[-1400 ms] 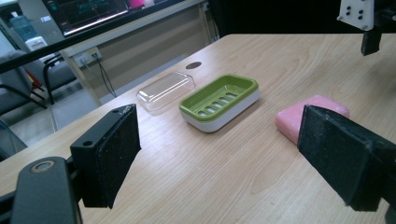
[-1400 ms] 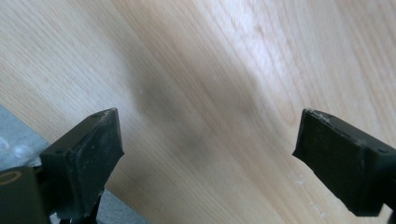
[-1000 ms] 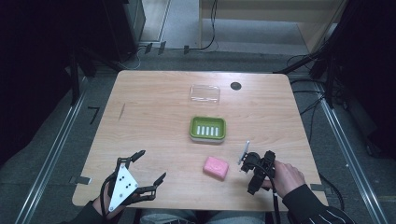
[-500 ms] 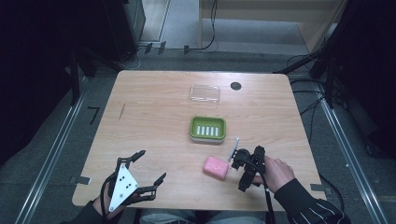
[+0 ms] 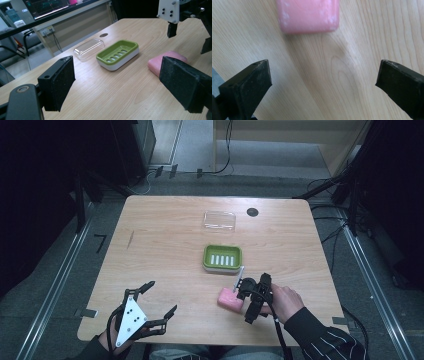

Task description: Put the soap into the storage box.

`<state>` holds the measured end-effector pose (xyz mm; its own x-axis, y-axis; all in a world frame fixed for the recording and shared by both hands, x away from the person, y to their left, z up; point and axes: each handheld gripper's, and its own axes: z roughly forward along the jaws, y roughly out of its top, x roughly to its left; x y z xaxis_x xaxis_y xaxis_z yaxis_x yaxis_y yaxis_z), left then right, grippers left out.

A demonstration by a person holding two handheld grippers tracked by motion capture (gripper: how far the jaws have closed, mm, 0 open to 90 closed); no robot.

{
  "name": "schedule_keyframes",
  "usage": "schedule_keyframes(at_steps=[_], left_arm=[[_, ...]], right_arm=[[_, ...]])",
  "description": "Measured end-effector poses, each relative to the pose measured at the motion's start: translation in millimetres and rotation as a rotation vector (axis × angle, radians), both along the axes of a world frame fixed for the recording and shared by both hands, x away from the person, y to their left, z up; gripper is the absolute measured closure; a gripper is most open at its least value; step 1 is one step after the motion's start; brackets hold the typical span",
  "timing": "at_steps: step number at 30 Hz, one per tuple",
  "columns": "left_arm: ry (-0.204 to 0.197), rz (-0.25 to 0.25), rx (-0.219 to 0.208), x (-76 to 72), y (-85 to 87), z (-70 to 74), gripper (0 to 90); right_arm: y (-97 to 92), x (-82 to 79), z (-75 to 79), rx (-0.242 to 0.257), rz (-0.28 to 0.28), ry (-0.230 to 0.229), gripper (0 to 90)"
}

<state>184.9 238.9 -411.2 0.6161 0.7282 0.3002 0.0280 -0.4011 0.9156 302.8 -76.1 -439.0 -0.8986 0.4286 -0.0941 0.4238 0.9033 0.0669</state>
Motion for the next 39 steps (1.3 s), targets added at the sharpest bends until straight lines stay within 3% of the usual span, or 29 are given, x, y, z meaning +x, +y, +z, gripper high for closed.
schedule_keyframes(at_steps=[10, 15, 31, 39], left_arm=[[0.0, -0.003, -0.003, 0.7, -0.1, 0.1, 13.7], [-0.001, -0.004, -0.003, 0.6, -0.4, 0.1, 13.7], [0.001, -0.005, -0.004, 0.7, -0.4, 0.0, 13.7], [0.001, -0.006, -0.006, 0.7, 0.2, 0.1, 13.7]], right_arm=[[13.1, 3.3, -1.8, 0.031, 0.005, 0.028, 0.0], [22.3, 8.1, -5.3, -0.003, -0.006, 0.028, 0.0], [45.7, 18.8, -6.0, -0.011, -0.003, 0.037, 1.3], [56.7, 23.3, -11.0, -0.019, 0.017, 0.061, 8.3]])
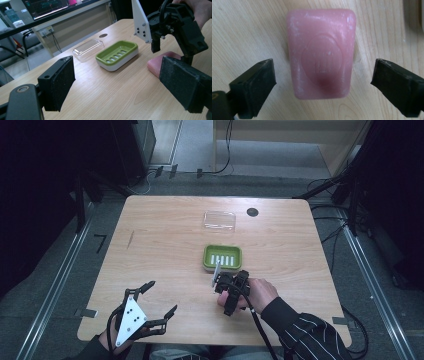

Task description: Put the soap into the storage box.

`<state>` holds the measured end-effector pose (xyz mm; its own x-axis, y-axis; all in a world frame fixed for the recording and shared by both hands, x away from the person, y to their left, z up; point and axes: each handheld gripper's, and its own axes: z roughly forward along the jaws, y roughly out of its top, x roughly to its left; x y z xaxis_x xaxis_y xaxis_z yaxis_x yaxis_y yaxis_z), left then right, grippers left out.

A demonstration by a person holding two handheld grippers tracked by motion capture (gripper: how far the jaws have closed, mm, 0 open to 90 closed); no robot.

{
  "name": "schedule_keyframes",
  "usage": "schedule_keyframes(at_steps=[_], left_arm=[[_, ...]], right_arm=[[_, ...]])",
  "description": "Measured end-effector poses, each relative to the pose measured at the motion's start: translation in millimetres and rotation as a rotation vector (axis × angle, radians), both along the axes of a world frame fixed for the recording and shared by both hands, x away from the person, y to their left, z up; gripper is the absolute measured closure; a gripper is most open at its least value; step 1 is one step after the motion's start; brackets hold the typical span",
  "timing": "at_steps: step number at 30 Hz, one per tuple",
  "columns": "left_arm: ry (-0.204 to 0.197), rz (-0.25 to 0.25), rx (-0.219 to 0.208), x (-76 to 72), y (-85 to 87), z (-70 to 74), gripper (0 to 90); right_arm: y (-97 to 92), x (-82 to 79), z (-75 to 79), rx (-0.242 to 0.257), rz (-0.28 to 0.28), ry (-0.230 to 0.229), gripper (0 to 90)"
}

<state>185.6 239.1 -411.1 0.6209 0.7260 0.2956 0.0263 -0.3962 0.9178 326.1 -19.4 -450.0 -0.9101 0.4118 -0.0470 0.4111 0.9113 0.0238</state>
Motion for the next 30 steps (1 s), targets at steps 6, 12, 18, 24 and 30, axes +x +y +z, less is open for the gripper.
schedule_keyframes(at_steps=[6, 12, 18, 24, 30], left_arm=[[0.0, 0.0, -0.001, -0.1, 0.0, 0.0, 13.7], [0.0, 0.0, -0.001, -0.1, 0.3, 0.1, 13.7], [-0.001, 0.0, -0.002, -0.2, 0.5, 0.2, 13.7], [-0.003, 0.003, -0.002, -0.2, 0.7, 0.4, 13.7], [-0.003, 0.003, -0.002, -0.2, 0.6, 0.3, 13.7]], right_arm=[[5.5, 2.3, -2.5, -0.002, 0.0, 0.008, 15.2], [10.4, 3.8, -4.3, -0.002, 0.011, 0.01, 20.1], [12.2, 2.6, -5.9, -0.012, 0.017, 0.022, 23.9], [12.5, 1.7, -6.3, -0.012, 0.029, 0.026, 30.3], [11.6, 2.5, -7.2, -0.018, 0.033, 0.025, 33.8]])
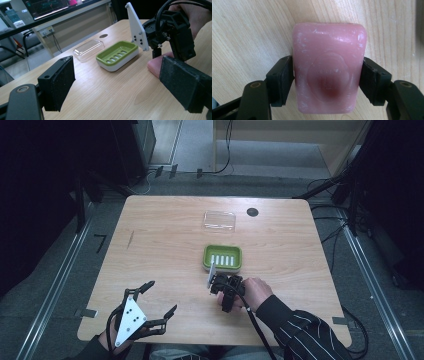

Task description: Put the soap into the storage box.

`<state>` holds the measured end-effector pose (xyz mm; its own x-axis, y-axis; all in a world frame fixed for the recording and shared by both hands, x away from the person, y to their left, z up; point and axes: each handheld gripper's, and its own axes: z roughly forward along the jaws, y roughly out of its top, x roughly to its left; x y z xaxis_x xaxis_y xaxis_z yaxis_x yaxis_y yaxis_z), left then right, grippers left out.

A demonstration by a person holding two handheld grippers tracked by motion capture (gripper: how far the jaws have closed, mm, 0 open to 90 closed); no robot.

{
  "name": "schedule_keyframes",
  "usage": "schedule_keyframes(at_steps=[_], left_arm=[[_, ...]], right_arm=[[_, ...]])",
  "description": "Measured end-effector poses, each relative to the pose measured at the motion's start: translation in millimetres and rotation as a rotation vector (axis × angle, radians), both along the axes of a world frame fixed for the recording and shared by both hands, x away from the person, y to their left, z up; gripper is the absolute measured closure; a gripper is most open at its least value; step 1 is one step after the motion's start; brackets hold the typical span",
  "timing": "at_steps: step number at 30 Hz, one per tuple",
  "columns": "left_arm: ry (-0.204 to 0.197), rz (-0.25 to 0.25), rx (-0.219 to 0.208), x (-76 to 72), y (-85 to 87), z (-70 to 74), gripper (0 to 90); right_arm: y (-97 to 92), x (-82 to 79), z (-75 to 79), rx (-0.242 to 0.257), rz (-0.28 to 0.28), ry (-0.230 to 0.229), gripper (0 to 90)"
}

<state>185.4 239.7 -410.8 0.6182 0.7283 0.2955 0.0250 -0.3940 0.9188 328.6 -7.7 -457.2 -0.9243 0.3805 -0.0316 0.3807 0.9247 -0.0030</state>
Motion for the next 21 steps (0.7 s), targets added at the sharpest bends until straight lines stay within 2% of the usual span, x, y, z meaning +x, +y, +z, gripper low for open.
schedule_keyframes(at_steps=[10, 21], left_arm=[[0.0, -0.001, 0.0, -0.1, 0.1, 0.0, 13.7], [-0.002, -0.001, 0.0, -0.1, 0.3, 0.1, 13.7]], right_arm=[[1.0, -1.5, -3.0, -0.03, 0.02, -0.013, 37.8], [1.2, -2.6, -2.2, -0.024, 0.017, -0.017, 38.5]])
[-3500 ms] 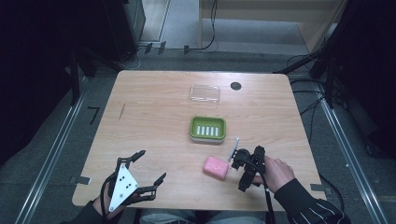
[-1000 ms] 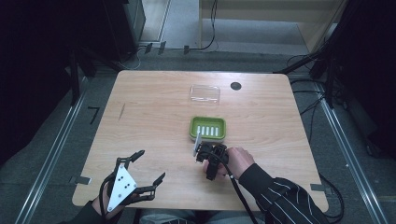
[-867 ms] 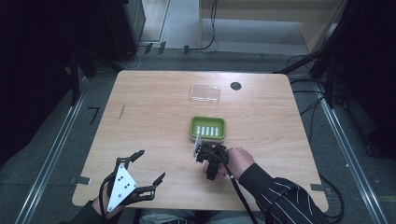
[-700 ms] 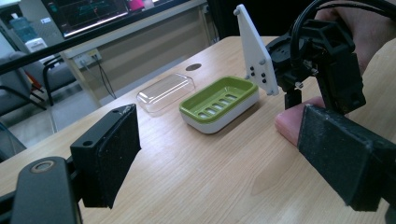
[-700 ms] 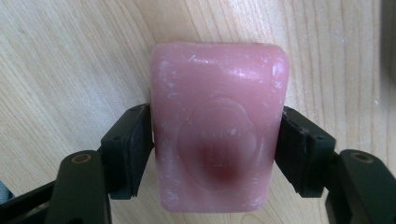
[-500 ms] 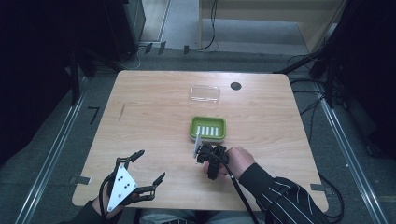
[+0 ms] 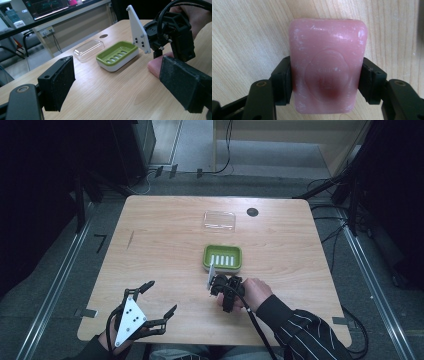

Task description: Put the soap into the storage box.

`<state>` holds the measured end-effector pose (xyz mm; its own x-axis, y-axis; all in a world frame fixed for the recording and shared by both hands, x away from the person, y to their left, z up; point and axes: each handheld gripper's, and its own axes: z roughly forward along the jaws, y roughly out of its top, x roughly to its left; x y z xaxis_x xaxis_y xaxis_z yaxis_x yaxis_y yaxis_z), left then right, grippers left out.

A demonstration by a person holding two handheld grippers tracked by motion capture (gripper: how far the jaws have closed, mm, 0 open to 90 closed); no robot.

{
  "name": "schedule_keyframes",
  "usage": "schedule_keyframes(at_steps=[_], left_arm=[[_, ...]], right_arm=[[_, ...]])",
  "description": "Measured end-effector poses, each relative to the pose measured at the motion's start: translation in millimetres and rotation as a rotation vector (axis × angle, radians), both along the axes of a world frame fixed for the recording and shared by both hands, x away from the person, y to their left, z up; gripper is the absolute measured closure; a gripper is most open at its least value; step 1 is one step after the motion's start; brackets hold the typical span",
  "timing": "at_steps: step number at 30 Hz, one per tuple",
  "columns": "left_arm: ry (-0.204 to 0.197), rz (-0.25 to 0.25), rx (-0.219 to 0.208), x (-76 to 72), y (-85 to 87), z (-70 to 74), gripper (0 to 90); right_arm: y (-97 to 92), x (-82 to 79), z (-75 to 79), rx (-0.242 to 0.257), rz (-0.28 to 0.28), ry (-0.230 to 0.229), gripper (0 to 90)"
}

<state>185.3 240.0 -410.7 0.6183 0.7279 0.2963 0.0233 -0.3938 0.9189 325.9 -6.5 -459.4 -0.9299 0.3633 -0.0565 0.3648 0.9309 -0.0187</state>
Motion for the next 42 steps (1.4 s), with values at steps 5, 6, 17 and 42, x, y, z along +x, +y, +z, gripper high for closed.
schedule_keyframes(at_steps=[5, 6, 17, 42], left_arm=[[0.001, 0.0, -0.001, -0.1, 0.1, 0.0, 13.7], [0.0, 0.0, -0.001, -0.1, 0.1, 0.0, 13.7], [0.0, 0.0, -0.001, -0.1, 0.1, 0.1, 13.7], [0.001, -0.001, -0.002, 0.1, -0.1, 0.1, 13.7]], right_arm=[[0.0, -1.0, 2.6, 0.002, -0.001, -0.003, 38.6], [-0.1, -1.0, 3.1, 0.006, 0.0, -0.004, 38.6], [-4.2, -0.5, 12.1, 0.023, -0.008, -0.01, 38.7], [-26.2, 6.4, 19.6, 0.027, -0.043, -0.026, 38.7]])
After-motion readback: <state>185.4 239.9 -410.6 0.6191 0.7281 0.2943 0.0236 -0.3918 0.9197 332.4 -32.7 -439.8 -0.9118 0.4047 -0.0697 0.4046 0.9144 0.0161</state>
